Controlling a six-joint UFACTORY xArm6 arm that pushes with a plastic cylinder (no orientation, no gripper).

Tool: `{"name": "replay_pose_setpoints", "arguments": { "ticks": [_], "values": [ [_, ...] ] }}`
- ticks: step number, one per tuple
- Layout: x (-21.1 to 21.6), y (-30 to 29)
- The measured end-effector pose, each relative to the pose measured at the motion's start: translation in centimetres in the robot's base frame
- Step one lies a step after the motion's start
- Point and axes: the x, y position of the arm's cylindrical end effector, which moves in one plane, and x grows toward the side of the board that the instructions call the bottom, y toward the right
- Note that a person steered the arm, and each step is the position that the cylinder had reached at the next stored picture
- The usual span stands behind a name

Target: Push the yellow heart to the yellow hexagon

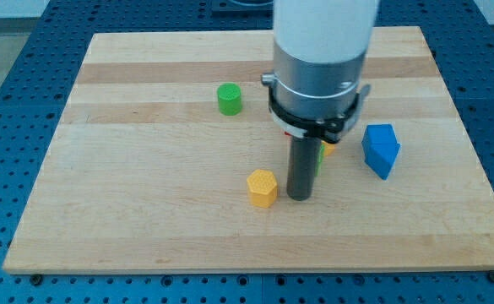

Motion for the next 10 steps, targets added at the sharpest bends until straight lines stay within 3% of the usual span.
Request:
{"name": "replay_pose_setpoints", "arguments": {
  "ticks": [2,5,8,10],
  "values": [
    [-0.3,2.8],
    [-4.1,6.8],
    [-9.0,6.8],
    [-8.9,4.1]
  ]
}}
